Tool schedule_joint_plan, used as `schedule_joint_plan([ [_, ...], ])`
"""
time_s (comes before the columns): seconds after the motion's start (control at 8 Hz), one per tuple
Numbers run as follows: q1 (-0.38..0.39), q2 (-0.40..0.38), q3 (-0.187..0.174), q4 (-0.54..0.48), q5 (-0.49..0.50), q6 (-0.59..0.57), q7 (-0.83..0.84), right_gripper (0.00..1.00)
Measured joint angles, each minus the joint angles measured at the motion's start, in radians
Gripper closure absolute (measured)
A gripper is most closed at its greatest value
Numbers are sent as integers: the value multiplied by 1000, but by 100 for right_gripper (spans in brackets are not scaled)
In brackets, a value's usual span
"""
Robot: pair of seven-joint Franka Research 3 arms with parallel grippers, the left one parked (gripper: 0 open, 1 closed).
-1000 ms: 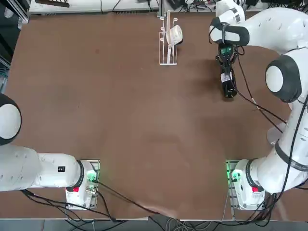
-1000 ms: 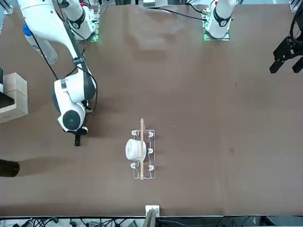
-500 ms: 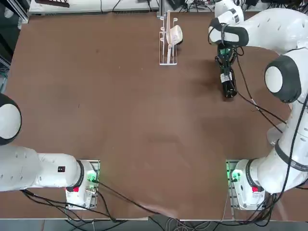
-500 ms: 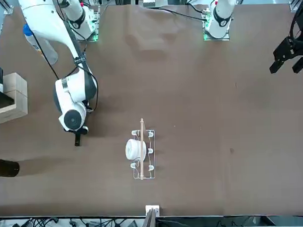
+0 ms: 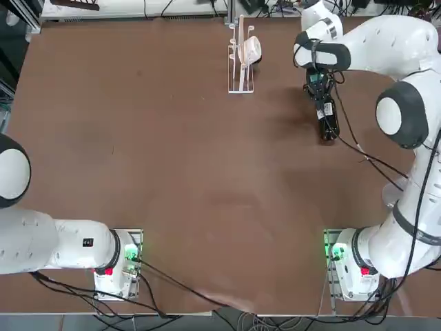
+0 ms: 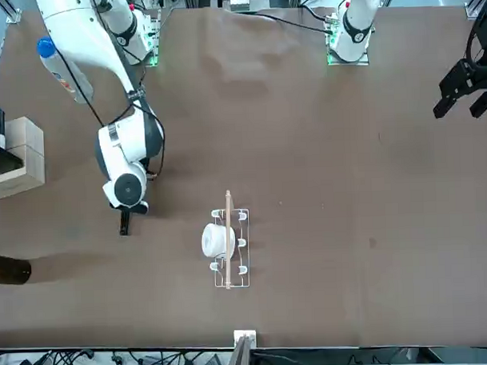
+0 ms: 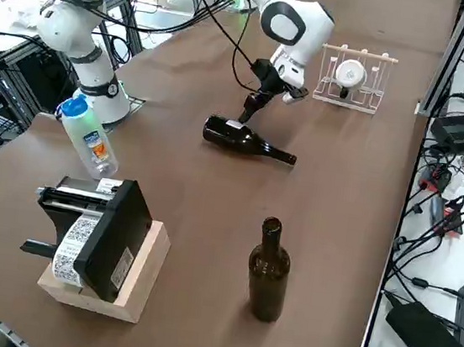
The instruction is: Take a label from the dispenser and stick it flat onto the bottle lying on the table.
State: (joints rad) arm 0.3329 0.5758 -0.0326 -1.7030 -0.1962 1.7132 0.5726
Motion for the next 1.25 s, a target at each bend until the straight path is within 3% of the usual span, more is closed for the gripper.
schedule_joint_plan([
  [1.25, 33, 17, 3, -29, 0, 1, 62, 99],
])
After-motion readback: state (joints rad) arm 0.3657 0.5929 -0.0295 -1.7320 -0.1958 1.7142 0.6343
